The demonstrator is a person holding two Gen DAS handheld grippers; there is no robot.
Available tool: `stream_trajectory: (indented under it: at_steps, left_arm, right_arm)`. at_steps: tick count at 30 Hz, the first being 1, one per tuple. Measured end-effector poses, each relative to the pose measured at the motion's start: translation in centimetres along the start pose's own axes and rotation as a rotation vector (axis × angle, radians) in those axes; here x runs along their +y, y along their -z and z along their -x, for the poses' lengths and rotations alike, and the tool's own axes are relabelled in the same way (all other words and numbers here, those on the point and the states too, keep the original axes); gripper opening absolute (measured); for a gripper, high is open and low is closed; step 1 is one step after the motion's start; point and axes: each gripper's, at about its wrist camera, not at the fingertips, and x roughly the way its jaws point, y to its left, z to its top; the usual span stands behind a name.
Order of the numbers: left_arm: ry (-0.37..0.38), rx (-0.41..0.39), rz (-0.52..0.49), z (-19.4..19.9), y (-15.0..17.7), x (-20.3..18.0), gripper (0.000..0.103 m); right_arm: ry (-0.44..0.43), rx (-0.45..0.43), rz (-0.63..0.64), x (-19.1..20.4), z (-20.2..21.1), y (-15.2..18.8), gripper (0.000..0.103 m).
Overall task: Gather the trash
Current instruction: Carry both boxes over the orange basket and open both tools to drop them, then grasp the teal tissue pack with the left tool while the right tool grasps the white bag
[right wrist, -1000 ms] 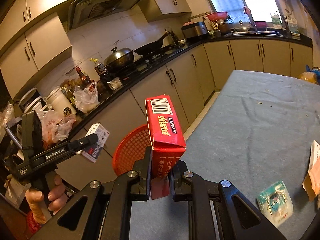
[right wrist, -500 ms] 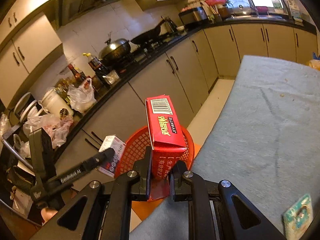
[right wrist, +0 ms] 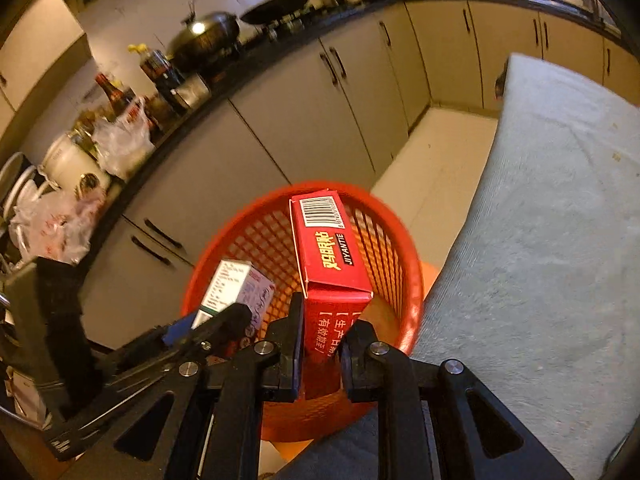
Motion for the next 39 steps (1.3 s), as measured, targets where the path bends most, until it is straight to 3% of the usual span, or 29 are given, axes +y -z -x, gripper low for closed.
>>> stream_trajectory:
  at_steps: [3,5,7,12,24,31,39]
  left_arm:
    - [-0.006,0.006,0.003,-0.4,0.0,0.2,0.039]
    - [-0.011,0.011,0.001,-0.7,0.0,0.1,0.039]
    - [-0.027,0.004,-0.008,-0.9,0.2,-0.2,0.039]
    - [-0.030,-0.003,-0.003,-0.8,0.0,-0.5,0.053]
    - [-0.034,-0.077,-0.050,2.5,1.0,-2.7,0.060]
    - [-0.014,-0.123,-0.139,4.9,3.1,-7.0,0.064]
    - [0.052,-0.088,-0.226,4.6,5.2,-12.8,0.065]
  right_arm:
    - [0.000,0.015,-0.015,-0.6,-0.7,0.1,0.023]
    - [0.004,0.007,-0.019,-0.7,-0.7,0.0,0.044]
    - [0.000,-0.013,-0.019,-0.8,-0.4,-0.1,0.049]
    - [-0.003,-0.037,-0.024,-0.6,0.7,0.0,0.049]
    - [0.031,-0.177,-0.074,-2.9,7.7,1.7,0.049]
    - [0.059,-0.233,-0.094,-4.6,11.6,4.3,0.051]
    - [0.080,-0.280,-0.124,-7.6,15.8,8.0,0.051]
